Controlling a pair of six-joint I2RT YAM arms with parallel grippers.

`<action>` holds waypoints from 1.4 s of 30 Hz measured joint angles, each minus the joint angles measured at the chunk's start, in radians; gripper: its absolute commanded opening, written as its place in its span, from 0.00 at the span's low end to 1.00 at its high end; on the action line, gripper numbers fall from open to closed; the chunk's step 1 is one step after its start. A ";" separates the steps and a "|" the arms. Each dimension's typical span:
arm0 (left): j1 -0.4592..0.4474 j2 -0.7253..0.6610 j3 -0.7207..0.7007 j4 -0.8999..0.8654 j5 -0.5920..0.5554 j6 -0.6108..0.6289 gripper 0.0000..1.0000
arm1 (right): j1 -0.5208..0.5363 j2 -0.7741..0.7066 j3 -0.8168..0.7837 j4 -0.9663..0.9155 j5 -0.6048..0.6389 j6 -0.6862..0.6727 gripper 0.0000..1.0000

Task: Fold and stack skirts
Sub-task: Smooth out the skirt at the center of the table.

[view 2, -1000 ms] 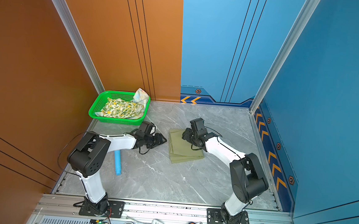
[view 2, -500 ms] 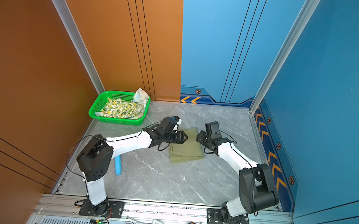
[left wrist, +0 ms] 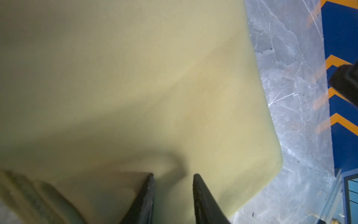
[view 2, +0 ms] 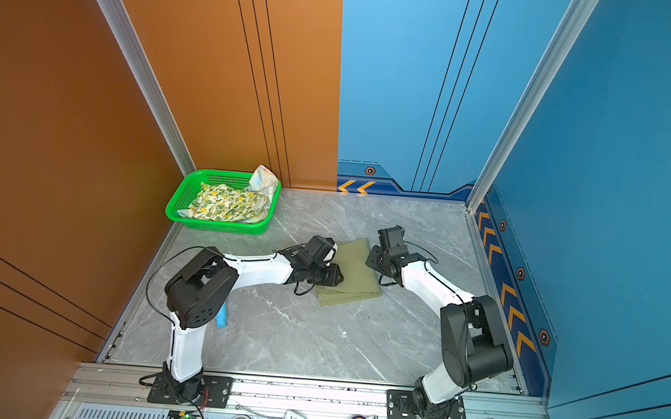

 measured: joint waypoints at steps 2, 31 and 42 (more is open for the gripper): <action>0.009 -0.003 -0.017 0.022 0.008 -0.002 0.25 | 0.023 0.024 0.012 -0.008 0.020 -0.006 0.37; 0.032 -0.033 -0.097 0.094 0.027 -0.029 0.14 | 0.099 -0.026 0.011 -0.095 0.104 -0.021 0.33; 0.032 -0.034 -0.097 0.094 0.027 -0.032 0.13 | 0.132 0.014 -0.126 -0.096 0.106 -0.017 0.33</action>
